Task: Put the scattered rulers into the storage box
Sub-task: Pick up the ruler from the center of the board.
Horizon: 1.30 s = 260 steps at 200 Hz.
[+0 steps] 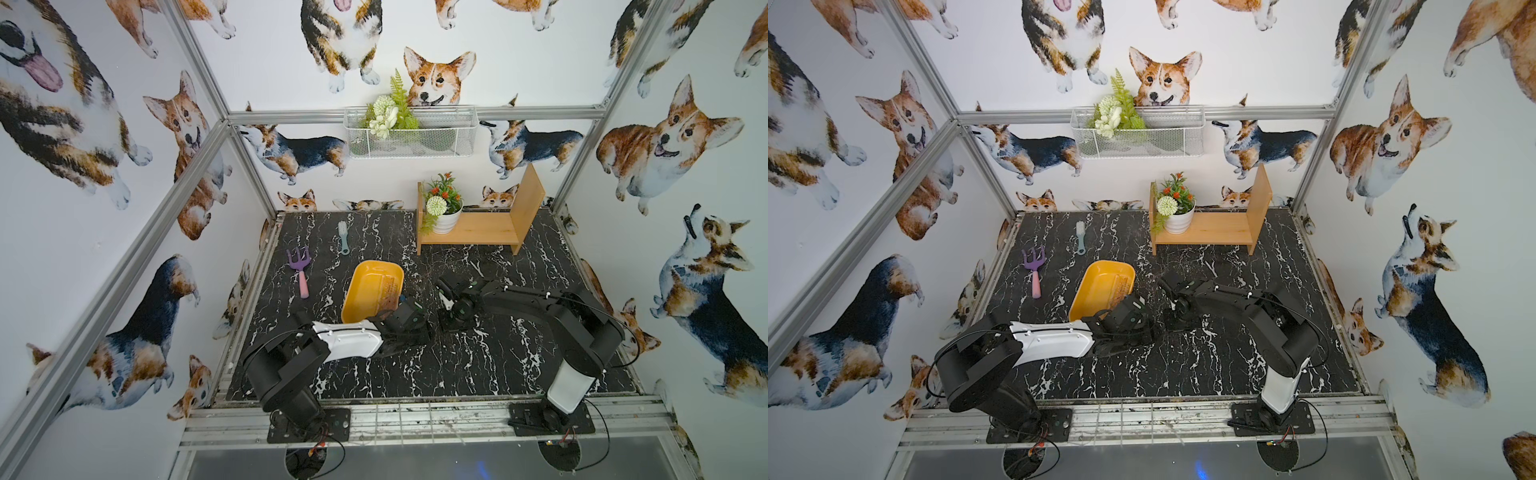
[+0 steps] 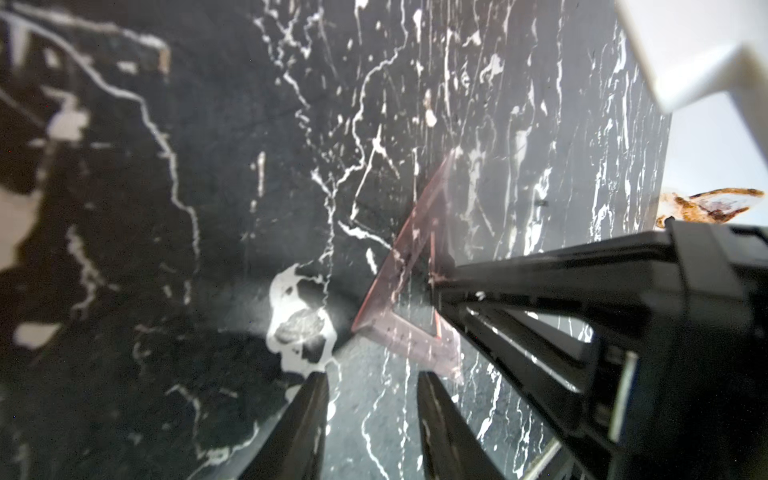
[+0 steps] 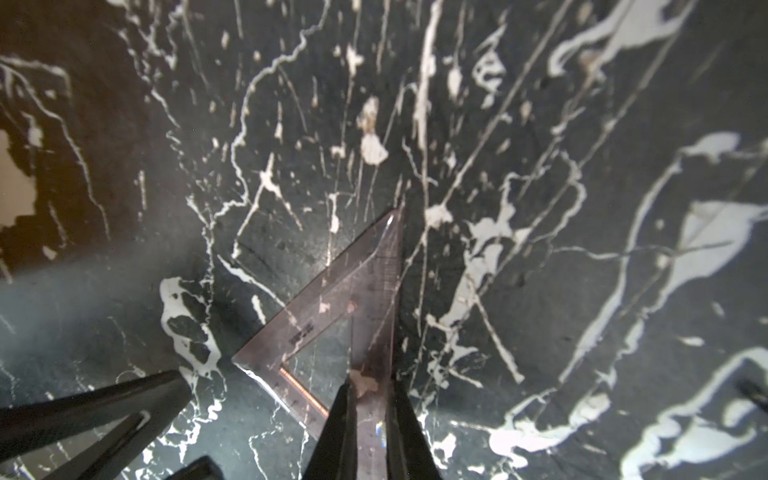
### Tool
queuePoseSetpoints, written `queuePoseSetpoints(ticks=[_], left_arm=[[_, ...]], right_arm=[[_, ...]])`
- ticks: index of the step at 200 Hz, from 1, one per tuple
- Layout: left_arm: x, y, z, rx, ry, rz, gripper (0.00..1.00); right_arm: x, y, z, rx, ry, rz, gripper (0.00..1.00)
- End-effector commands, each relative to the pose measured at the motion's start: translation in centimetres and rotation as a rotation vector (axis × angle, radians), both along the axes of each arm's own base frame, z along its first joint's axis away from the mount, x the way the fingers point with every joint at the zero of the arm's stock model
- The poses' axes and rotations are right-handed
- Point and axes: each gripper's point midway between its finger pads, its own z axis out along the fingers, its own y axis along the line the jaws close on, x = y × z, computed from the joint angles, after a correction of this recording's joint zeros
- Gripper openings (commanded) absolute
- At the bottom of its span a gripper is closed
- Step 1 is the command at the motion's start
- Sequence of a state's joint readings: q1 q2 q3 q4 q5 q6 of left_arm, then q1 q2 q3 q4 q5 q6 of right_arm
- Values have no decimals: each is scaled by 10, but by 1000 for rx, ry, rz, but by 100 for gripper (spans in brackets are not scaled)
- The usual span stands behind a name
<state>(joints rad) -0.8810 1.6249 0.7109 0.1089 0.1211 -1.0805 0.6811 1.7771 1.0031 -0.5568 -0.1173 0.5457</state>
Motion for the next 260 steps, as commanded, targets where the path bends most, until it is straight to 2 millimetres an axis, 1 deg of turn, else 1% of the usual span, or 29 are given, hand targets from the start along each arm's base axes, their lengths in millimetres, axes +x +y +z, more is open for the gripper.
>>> queuePoseSetpoints(ticks=[1,17,19,23,49,61,76,85,89,118,129,144,166,181,198,199,200,202,206,234,260], left_arm=[[9,-11,9,-23,-26,-17,42],[11,-12,8,-27,-26,-16,41],[10,-11,2,-14,-14,-16,42],[9,-11,-1,-9,-9,-17,42],[10,-10,-7,-1,-1,-14,41],[11,-10,-5,-3,-7,-12,40],[12,-8,1,-6,-24,-3,40],[12,-4,-2,8,-24,4,40],[13,-4,9,-9,-44,9,40],[17,1,37,-31,-103,28,40],[18,6,49,-30,-132,36,40],[18,14,65,-23,-170,49,41],[20,26,89,-19,-226,75,42],[20,33,97,-14,-250,93,43],[21,36,105,-26,-267,108,44],[21,36,105,-26,-267,109,44],[18,40,98,-12,-256,108,44],[16,42,93,-3,-249,108,44],[15,44,90,1,-247,109,44],[12,51,86,3,-238,123,44],[11,59,87,5,-243,141,44]], right_arm=[[-34,-29,-38,-110,120,23,10],[-36,-30,-40,-107,124,22,10],[-36,-30,-40,-107,125,22,10],[-36,-30,-40,-106,125,22,10],[-36,-31,-39,-108,124,21,10],[-32,-31,-34,-114,106,15,12],[-25,-29,-24,-113,78,11,19],[-21,-28,-18,-116,62,9,22],[-19,-28,-15,-118,55,9,24],[-6,-23,5,-149,-1,24,35],[-3,-20,12,-161,-21,35,39],[2,-13,19,-172,-45,49,42],[8,-6,26,-196,-77,63,44],[12,0,29,-206,-94,71,44],[15,8,31,-203,-102,80,44],[15,9,31,-202,-103,81,44],[15,9,31,-202,-103,81,44],[15,10,31,-202,-104,83,44],[16,11,31,-201,-105,82,44],[22,18,30,-199,-111,85,44],[26,26,28,-193,-106,94,44]])
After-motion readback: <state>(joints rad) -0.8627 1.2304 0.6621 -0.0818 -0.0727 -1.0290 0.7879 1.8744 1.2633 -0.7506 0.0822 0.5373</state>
